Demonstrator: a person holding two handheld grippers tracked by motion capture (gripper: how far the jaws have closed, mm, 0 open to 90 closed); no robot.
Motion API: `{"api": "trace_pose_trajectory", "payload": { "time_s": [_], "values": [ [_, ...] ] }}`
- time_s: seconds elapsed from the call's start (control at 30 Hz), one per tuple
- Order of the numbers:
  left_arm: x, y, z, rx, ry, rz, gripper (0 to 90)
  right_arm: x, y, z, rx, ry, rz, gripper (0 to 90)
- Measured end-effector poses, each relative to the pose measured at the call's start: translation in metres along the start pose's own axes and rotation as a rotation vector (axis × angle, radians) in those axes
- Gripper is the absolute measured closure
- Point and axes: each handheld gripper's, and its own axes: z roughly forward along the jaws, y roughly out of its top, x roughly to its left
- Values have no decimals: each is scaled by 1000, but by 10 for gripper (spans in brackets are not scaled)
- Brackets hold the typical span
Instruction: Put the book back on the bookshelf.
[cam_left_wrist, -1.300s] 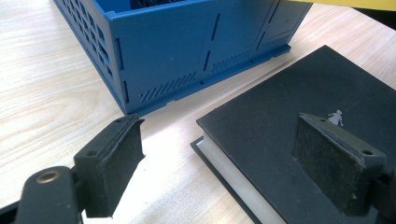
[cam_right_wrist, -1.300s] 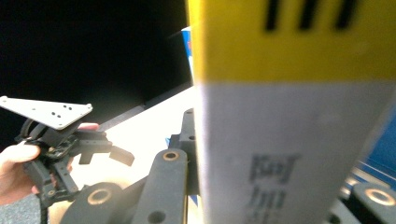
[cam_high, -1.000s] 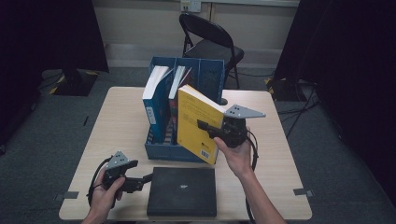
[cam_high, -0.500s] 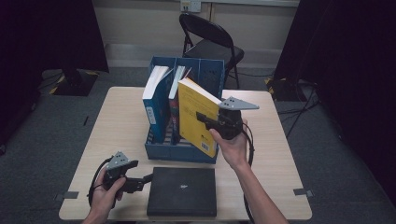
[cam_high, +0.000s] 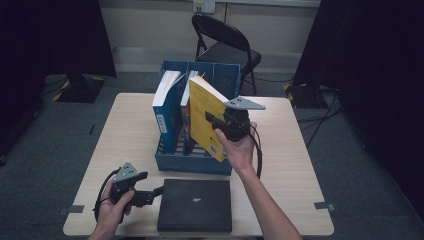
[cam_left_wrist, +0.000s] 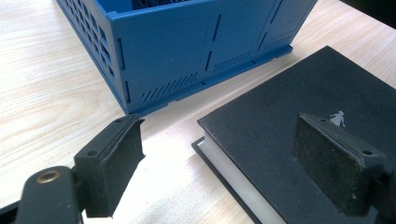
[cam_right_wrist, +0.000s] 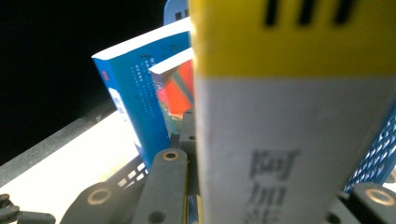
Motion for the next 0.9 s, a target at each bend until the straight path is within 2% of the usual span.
{"api": "trace_pose_trajectory", "payload": {
  "time_s": [0.07,0.17,0.57,0.9],
  "values": [
    [0,0,0,0,0,-2,159,1,1,3,-2,-8,4,756],
    [0,0,0,0,0,1,159,2,1,7,-9,-33,35,756],
    [0,0,1,0,2,-4,161,8,2,19,-9,-63,34,755],
    [1,0,0,-1,1,-5,161,7,7,37,-14,-156,58,756]
  ]
}}
